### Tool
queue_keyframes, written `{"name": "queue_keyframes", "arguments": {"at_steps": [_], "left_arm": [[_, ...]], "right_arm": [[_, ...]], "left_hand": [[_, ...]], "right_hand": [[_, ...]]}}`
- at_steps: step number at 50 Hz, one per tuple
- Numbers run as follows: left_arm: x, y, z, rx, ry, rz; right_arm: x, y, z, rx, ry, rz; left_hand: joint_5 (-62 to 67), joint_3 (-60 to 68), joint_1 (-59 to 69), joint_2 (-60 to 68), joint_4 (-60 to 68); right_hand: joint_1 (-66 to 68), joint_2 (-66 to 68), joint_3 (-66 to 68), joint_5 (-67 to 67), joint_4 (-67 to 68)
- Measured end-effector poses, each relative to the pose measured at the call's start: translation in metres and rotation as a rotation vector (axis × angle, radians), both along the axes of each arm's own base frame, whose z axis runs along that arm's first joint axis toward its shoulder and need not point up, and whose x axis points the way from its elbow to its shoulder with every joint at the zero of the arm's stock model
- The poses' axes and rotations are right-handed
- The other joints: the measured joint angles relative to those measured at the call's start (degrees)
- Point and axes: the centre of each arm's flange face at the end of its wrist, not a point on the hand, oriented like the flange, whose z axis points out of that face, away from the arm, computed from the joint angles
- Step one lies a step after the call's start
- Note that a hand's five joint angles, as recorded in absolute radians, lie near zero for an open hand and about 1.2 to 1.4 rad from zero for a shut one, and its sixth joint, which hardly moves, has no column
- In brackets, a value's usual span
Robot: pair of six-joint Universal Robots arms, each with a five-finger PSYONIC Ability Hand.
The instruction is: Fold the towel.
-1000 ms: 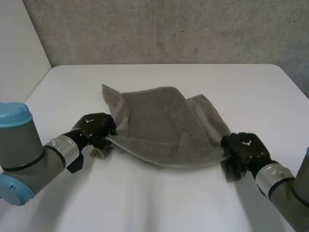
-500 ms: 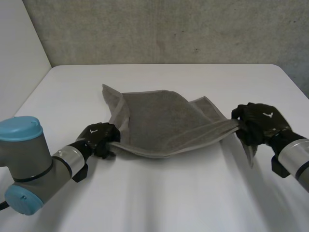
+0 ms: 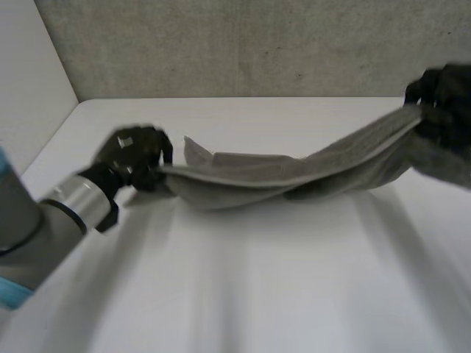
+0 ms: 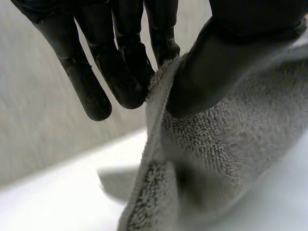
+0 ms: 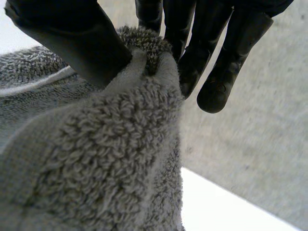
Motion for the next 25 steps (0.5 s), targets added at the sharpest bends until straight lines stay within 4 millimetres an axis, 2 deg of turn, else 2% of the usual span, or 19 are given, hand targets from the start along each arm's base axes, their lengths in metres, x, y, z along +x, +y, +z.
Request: {"name": "queue_keyframes", "arguments": {"at_steps": [4, 8, 10, 12, 15, 17, 19, 21, 23, 25], "left_arm": [[0.004, 0.013, 0.052, -0.127, 0.037, -0.012], [0.006, 0.02, 0.083, -0.195, 0.054, -0.023], [0.007, 0.016, 0.088, -0.199, 0.053, -0.02], [0.007, 0.007, 0.087, -0.182, 0.045, -0.013], [0.005, -0.023, 0.068, -0.095, 0.013, 0.004], [0.004, -0.035, 0.059, -0.06, -0.002, 0.009], [-0.001, -0.061, 0.043, -0.005, -0.038, 0.015], [-0.006, -0.079, 0.038, 0.003, -0.064, 0.02], [-0.01, -0.095, 0.036, -0.004, -0.087, 0.025], [-0.016, -0.113, 0.032, -0.012, -0.114, 0.031]], "right_arm": [[0.0, -0.005, 0.025, -0.013, 0.037, 0.003], [0.005, -0.014, 0.026, 0.02, 0.122, 0.02], [0.01, -0.019, 0.02, 0.048, 0.184, 0.038], [0.018, -0.024, 0.009, 0.081, 0.26, 0.054], [0.04, -0.034, -0.017, 0.132, 0.454, 0.07], [0.048, -0.039, -0.026, 0.135, 0.527, 0.065], [0.066, -0.053, -0.038, 0.099, 0.647, 0.027], [0.078, -0.067, -0.04, 0.034, 0.695, -0.021], [0.089, -0.081, -0.032, -0.059, 0.698, -0.08], [0.1, -0.097, -0.011, -0.202, 0.65, -0.159]], "left_hand": [[0.0, 0.04, 0.0, 0.0, 0.0], [0.0, 0.05, 0.0, 0.0, 0.0], [0.0, 0.1, 0.0, 0.15, 0.01], [0.0, 0.19, 0.0, 0.21, 0.05], [0.0, 0.26, 0.0, 0.3, 0.23], [0.0, 0.27, 0.0, 0.3, 0.23], [0.0, 0.28, 0.0, 0.31, 0.23], [0.0, 0.3, 0.01, 0.36, 0.24], [0.0, 0.31, 0.01, 0.38, 0.24], [0.0, 0.32, 0.01, 0.41, 0.24]], "right_hand": [[0.22, 0.02, 0.0, 0.09, -0.01], [0.37, 0.02, 0.0, 0.3, -0.01], [0.38, 0.03, 0.0, 0.43, -0.01], [0.4, 0.03, 0.0, 0.43, -0.01], [0.49, 0.03, 0.01, 0.43, -0.01], [0.52, 0.03, 0.0, 0.43, -0.01], [0.59, 0.03, 0.0, 0.43, -0.01], [0.64, 0.04, 0.01, 0.43, -0.01], [0.69, 0.04, 0.01, 0.43, -0.01], [0.77, 0.05, 0.01, 0.43, -0.01]]}}
